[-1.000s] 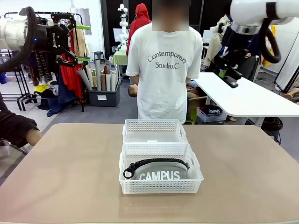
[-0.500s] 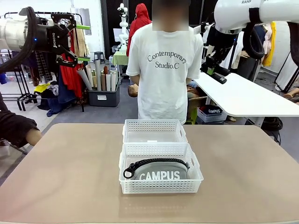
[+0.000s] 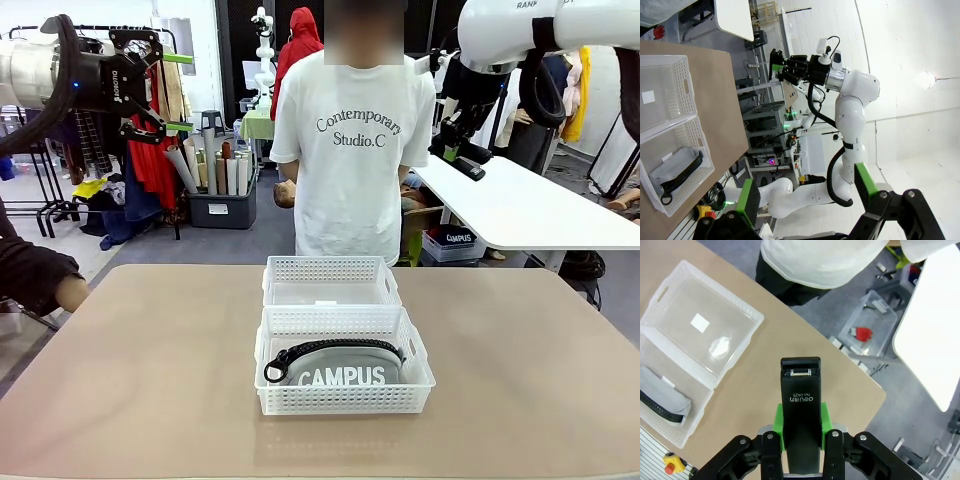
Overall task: Distribute items into two baskets.
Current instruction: Place the picked Stapler into the Organizing basket as instructed by the person.
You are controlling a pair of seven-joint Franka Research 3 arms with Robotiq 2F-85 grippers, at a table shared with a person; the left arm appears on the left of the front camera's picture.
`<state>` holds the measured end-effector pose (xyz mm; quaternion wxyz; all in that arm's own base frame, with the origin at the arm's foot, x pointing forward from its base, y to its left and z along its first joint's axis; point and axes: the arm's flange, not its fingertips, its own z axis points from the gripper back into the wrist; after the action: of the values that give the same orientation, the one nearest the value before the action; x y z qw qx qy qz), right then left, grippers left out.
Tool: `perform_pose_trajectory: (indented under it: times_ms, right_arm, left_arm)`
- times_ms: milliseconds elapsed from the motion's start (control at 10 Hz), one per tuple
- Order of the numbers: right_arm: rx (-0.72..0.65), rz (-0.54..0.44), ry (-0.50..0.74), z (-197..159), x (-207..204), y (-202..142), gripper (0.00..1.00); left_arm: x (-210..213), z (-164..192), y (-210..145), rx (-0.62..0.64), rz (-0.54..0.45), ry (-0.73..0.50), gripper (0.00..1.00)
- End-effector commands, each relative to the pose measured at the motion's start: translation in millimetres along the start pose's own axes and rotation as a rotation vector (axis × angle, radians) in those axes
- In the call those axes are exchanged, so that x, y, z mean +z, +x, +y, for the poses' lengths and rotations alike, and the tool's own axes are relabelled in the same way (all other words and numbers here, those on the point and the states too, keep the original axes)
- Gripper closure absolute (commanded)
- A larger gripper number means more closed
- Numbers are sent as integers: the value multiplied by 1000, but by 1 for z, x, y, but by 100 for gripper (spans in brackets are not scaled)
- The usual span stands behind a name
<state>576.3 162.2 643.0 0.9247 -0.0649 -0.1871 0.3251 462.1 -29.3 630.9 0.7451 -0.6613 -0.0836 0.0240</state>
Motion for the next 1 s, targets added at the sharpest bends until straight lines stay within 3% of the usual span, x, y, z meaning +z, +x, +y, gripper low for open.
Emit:
perform_pose_trajectory:
  times_ms: [0,900]
  right_arm:
    - [-7,-5,-1,0,2,0,100]
    - [-7,-5,-1,0,2,0,100]
  left_arm:
    - [1,-1,-1,-1,0,-4,0]
    - [1,-1,-1,-1,0,-4,0]
